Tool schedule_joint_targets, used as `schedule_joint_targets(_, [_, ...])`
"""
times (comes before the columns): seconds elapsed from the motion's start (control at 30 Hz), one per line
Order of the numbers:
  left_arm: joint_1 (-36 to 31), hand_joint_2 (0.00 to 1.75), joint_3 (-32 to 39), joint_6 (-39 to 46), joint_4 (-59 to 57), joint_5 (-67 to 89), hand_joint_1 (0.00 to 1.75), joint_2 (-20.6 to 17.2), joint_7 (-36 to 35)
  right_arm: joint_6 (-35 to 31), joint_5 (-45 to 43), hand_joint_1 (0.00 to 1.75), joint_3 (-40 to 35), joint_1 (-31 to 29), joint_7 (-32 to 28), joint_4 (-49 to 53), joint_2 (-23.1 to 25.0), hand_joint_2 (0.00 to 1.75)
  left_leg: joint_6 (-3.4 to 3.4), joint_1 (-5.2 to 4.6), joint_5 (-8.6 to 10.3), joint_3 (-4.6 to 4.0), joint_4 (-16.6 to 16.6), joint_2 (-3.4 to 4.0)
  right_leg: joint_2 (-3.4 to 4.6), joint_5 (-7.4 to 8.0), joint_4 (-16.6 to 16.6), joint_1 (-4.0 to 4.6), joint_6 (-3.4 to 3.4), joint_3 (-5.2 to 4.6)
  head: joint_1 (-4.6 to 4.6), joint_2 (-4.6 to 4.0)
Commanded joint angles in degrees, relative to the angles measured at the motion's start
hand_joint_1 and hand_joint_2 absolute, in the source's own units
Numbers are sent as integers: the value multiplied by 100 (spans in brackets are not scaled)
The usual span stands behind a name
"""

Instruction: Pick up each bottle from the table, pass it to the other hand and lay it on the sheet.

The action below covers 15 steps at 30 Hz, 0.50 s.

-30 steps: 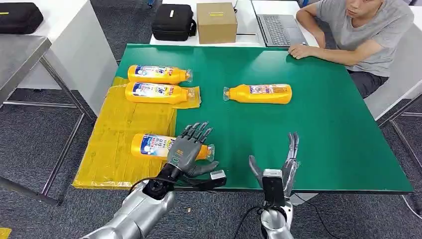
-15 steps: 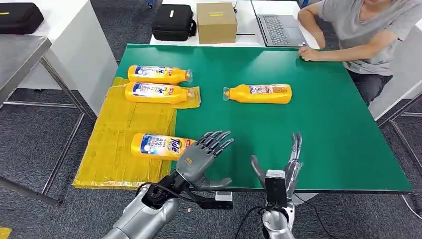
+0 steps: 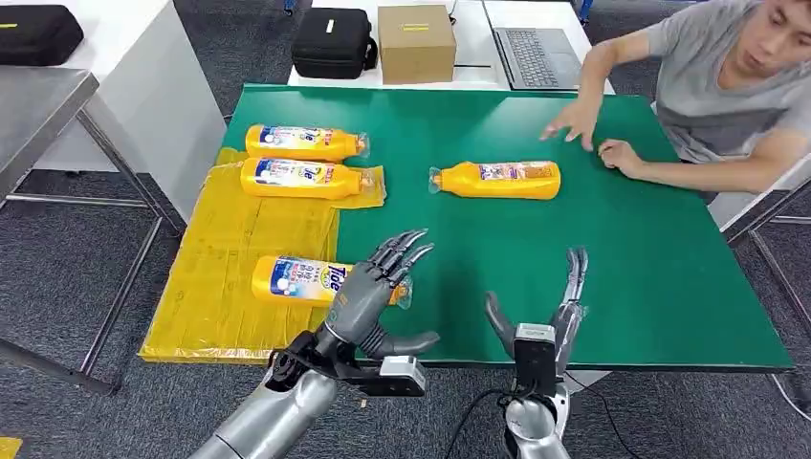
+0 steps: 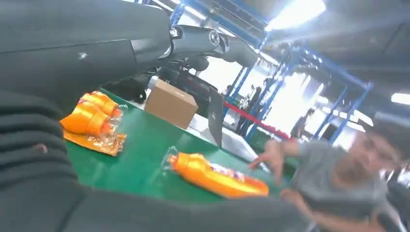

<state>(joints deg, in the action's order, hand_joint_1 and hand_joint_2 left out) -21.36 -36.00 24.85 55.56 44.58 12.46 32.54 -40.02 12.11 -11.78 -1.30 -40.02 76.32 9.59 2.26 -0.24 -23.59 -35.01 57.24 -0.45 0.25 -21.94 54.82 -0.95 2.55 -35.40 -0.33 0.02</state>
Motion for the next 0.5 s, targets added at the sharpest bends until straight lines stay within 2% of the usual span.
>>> schedule_joint_targets(0.03, [-431, 175, 519, -42, -973, -1266, 0, 221, 323, 2, -62, 0, -325, 62, 2, 724, -37, 175, -8, 4, -7, 13, 0, 2, -2, -7, 0, 5, -7, 12, 0, 0])
schedule_joint_targets(0.1, [-502, 175, 558, -88, -1103, -1497, 0, 252, 360, 2, -96, 0, -514, 101, 2, 859, -98, 175, -13, 5, -17, 23, 6, -1, -7, -18, 6, 6, -11, 24, 2, 0])
schedule_joint_targets(0.13, [-544, 175, 579, -232, -1176, -1749, 0, 262, 404, 2, -376, 0, -804, 115, 2, 953, -227, 175, -10, 3, -11, 19, 2, 2, -3, -12, 3, 4, -9, 17, 2, 0])
schedule_joint_targets(0.23, [-531, 175, 655, -545, -1222, -2199, 0, 290, 494, 2, -707, 0, -1031, 137, 2, 1092, -339, 175, -12, 5, -18, 27, 5, 9, 2, -17, 5, 6, -11, 26, 0, 0])
schedule_joint_targets(0.27, [-513, 175, 670, -529, -1222, -2460, 0, 302, 682, 329, -1143, 0, -1036, 202, 2, 1316, -353, 175, -9, 5, -10, 19, 0, 4, -1, -10, -1, 6, -8, 18, 2, 0])
schedule_joint_targets(0.33, [-467, 175, 596, -441, -1180, -2737, 0, 310, 746, 1039, -1343, 0, -788, 345, 2, 1363, -198, 175, -10, 3, -14, 25, 1, 1, -5, -15, 2, 4, -9, 24, 2, 0])
schedule_joint_targets(0.5, [-256, 175, 484, -427, -789, -3097, 0, 300, 746, 1174, -1219, 0, -868, 458, 2, 1321, -185, 175, -11, 3, -15, 26, -1, 4, -2, -15, 0, 4, -10, 23, 0, 0])
